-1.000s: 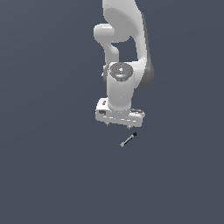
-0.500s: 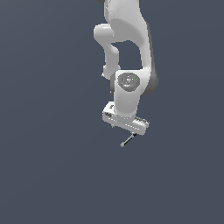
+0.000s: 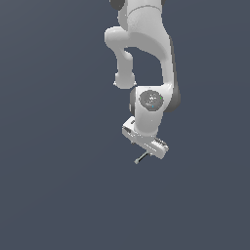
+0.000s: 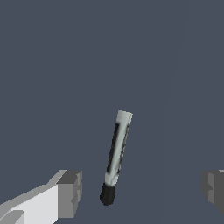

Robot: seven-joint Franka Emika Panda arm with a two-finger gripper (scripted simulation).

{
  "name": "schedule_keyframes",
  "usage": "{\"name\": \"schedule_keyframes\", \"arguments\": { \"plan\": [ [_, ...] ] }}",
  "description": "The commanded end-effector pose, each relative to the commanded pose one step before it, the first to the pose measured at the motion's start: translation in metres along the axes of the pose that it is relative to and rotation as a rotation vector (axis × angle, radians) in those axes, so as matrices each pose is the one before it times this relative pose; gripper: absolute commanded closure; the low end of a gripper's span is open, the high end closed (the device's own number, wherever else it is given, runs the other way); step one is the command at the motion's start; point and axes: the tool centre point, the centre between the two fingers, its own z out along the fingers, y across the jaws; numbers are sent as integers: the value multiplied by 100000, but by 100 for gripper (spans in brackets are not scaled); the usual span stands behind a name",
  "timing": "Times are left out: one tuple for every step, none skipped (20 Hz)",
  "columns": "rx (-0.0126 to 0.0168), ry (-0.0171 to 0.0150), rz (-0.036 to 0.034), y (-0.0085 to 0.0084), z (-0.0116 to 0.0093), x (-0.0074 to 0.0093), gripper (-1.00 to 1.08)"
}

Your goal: Pick up the object and move it to a goal position.

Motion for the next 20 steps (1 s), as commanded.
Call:
{"name": "schedule_keyframes", "arguments": {
  "plan": [
    [-163,116,5519,-421,678,-295,-92],
    [-63,40,1874,-138,237,-117,-92],
    [-59,41,1754,-125,222,-112,-92],
    [-55,42,1631,-114,207,-107,-92],
    [-51,41,1510,-103,191,-101,-92],
    [-47,41,1388,-93,176,-95,-92],
    [-43,39,1266,-83,160,-89,-92],
    [-39,37,1146,-74,145,-81,-92],
    [-35,35,1025,-65,130,-73,-92],
    [-30,32,905,-56,114,-65,-92],
    [-26,28,783,-48,99,-57,-92],
    [-22,25,662,-40,84,-49,-92],
    [-18,21,543,-32,68,-40,-92],
    [-14,16,419,-26,53,-33,-92],
    [-10,12,301,-18,38,-23,-92],
    [-6,7,182,-10,23,-13,-92],
    [-2,3,69,-1,8,0,-92],
    [-16,-40,-435,16,-28,-5,-92],
    [0,0,0,-1,35,-2,-92],
    [0,0,0,-2,104,-6,-92]
  ]
}}
